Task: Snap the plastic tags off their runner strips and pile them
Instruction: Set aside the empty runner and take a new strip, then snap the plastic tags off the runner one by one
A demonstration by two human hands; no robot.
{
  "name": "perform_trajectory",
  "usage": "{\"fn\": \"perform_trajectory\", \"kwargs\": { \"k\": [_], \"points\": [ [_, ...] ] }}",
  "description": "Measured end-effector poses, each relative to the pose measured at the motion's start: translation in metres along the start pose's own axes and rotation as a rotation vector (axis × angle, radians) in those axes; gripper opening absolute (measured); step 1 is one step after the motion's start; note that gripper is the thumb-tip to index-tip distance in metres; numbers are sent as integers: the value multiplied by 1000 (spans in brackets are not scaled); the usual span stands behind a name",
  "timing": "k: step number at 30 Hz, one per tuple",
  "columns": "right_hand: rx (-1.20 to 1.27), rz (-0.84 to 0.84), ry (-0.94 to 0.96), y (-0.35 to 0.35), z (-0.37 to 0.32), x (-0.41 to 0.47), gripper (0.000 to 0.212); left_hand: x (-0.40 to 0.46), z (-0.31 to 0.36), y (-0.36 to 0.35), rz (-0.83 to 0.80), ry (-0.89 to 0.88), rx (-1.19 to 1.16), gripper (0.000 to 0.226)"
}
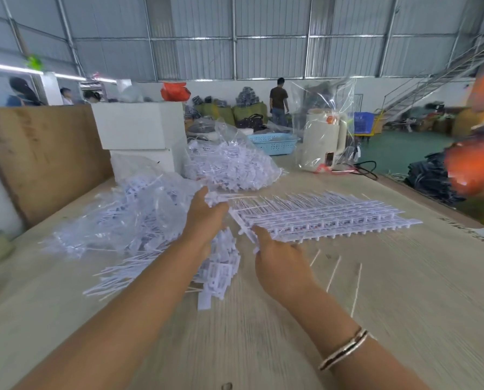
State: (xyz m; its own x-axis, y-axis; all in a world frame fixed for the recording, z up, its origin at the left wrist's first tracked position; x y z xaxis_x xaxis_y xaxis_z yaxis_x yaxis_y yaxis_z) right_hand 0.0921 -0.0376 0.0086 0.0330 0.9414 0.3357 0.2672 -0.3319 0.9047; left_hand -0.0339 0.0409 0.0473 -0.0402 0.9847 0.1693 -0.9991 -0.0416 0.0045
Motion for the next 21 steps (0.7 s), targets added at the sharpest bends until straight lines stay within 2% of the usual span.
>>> {"fn": "perform_trajectory", "kwargs": {
  "k": [4,6,7,9,11,13,15,16,18,21],
  "points": [
    [115,-192,153,0,-9,-10,64,2,-3,-3,20,-6,25,67],
    [192,-336,152,6,-11,-12,68,4,-3,-3,31,-24,108,64],
    [260,-356,134,12,-10,-11,63,5,-2,-2,26,-25,146,59],
    [422,-215,59,26,-1,-6,38,6,2,-1,-39,-17,160,47],
    [512,96,-59,37,12,1,36,2,6,-2,-163,12,207,39],
    [570,377,-181,46,27,6,26,-6,9,-2,-316,13,358,34],
    [478,513,-243,46,39,7,23,-12,11,-1,-468,-47,505,29],
    [384,489,-258,44,44,8,27,-15,11,0,-527,-78,560,27],
    [342,299,-294,33,48,12,36,-19,12,2,-601,-132,639,24],
    [706,-19,-359,21,45,15,30,-26,11,10,-630,-167,669,21]
  ]
}}
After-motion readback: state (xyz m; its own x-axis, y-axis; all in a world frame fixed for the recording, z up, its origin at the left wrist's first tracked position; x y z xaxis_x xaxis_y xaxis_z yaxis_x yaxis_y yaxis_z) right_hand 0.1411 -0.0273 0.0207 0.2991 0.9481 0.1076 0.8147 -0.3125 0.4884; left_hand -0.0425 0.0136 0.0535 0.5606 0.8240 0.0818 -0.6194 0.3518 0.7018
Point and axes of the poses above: each hand's wrist, its own x-axis towards the middle knuckle, its own y-axis out of the back of the hand, z = x × y, the point moved 1 cm from there along x, towards the middle knuckle, and after that the axes turned 4 degrees about -y, right-handed, at the moved point
